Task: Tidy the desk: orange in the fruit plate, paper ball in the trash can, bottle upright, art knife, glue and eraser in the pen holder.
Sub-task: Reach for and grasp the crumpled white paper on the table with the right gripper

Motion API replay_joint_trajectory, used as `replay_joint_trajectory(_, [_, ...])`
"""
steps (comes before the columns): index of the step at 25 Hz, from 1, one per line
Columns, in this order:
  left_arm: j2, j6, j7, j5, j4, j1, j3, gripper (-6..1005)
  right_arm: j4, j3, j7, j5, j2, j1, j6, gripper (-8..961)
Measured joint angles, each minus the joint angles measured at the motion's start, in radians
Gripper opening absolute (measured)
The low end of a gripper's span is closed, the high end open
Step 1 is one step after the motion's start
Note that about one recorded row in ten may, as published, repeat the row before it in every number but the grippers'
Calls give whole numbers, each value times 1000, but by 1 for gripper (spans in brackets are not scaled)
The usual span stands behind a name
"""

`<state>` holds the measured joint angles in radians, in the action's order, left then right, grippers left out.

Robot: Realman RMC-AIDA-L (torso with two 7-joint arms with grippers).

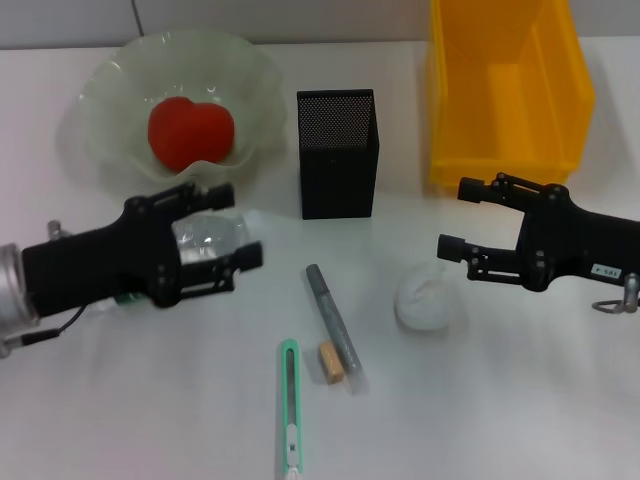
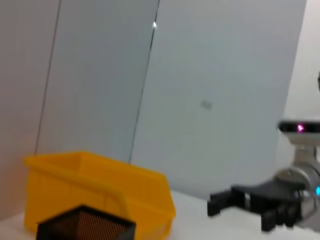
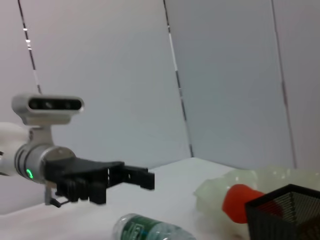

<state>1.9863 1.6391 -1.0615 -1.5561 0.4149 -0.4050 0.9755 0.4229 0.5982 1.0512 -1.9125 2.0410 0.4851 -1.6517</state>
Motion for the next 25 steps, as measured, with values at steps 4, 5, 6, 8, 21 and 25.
replay_joint_trajectory(4, [-16,5,5,-39,0,10,0,826,35,47,73,-8,-7,11,-8,824])
replay_joint_trajectory(5, [-18,5,8,-54,1,12,0,825,50,70,97,-8,-7,14,-7,824])
replay_joint_trajectory(6, [-20,6,10,-72,3,14,0,825,71,100,127,-10,-7,15,-3,824])
replay_joint_trajectory(8, [-21,6,11,-126,15,17,-1,824,123,158,200,-42,-5,27,13,824])
replay_joint_trajectory(21, [-18,57,17,-186,37,10,0,817,169,173,265,-265,21,108,113,819])
replay_joint_trajectory(25, [-17,57,16,-187,37,9,0,815,170,210,265,-293,30,120,157,815])
